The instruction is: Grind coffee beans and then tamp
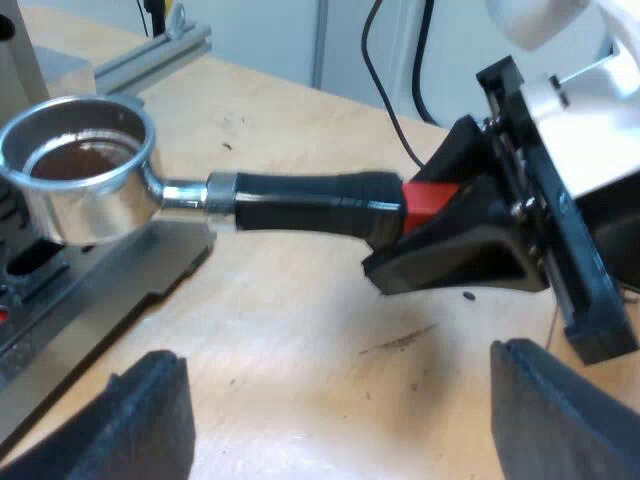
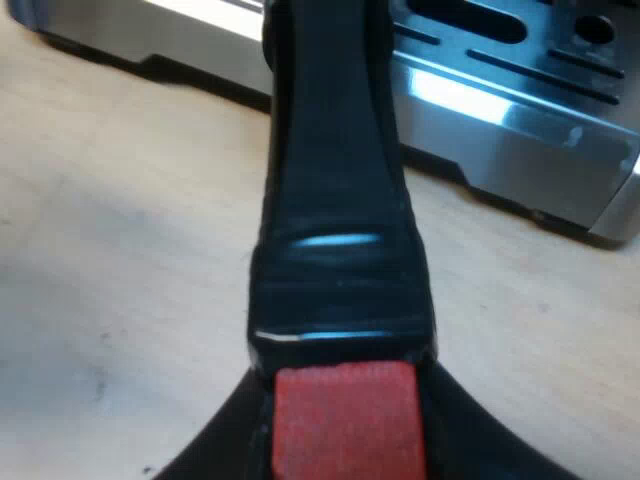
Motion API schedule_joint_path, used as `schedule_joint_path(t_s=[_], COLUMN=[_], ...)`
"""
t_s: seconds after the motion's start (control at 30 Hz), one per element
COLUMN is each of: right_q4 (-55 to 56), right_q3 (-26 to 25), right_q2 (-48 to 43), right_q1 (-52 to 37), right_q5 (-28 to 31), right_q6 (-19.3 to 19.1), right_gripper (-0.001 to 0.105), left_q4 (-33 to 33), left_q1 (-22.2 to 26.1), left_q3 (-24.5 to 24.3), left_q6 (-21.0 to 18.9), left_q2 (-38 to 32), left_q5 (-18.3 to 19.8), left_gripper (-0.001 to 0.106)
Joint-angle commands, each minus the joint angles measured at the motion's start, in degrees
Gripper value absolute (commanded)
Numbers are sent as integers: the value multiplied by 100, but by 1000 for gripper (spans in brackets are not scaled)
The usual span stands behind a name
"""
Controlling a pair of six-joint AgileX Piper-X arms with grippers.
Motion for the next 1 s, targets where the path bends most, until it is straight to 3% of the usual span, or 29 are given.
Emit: schedule_joint_path(t_s=[0.03, 0.17, 0.27, 0.5, 0.7, 1.0], right_q4=[-21, -17, -74, -750, -1377, -1742], right_q3=[53, 195, 422, 873, 1156, 1516], right_q2=[-254, -457, -699, -902, -902, -902], right_q1=[5, 5, 5, -14, -34, -649], right_q5=[144, 67, -204, -1156, -1257, -2028], right_q6=[-62, -276, -787, -1532, -2085, -2120], right_gripper=[0, 0, 0, 0, 0, 0], left_q4=[362, 788, 1166, 1613, 1626, 1586], left_q1=[-26, -26, -26, -26, -26, -26], left_q3=[-195, -367, -494, -540, -519, -456], left_q6=[-25, -10, -10, 143, 141, 141], left_q2=[-73, -167, -203, -201, -201, -160], left_q5=[18, -189, -456, -1380, -1395, -1428], left_gripper=[65, 65, 65, 65, 65, 65])
